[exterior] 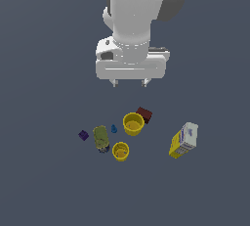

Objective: Pick up a designated object from a clutter of objects.

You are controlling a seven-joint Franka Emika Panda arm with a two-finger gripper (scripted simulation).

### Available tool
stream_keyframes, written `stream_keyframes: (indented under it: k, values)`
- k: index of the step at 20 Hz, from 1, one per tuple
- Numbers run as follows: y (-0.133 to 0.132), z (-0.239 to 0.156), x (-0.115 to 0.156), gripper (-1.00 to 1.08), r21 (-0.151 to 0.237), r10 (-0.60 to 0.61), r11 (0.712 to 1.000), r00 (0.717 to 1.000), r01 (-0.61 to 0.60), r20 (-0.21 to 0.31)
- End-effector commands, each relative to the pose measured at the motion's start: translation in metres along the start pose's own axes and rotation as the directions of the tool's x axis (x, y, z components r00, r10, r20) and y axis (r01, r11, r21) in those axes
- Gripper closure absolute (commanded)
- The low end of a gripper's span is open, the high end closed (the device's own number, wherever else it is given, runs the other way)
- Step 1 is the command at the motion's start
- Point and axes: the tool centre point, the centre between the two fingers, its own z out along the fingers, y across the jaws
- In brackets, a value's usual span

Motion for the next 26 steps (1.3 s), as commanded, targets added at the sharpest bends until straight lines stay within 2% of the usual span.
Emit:
stream_keyframes:
  k: [1,9,16,21,26]
  values:
    - [0.000,0.000,0.000,-0.92,0.000,0.000,1.000,1.000,0.000,0.000]
    - [-0.004,-0.001,0.010,-0.92,-0.020,-0.028,0.999,0.999,0.028,-0.023]
    - [0.000,0.003,0.013,-0.92,-0.017,-0.013,1.000,1.000,0.012,-0.023]
    - [0.015,0.019,0.023,-0.92,-0.007,0.040,0.999,0.999,-0.040,-0.022]
    - [0.041,0.047,0.039,-0.92,0.007,0.129,0.992,0.991,-0.128,-0.021]
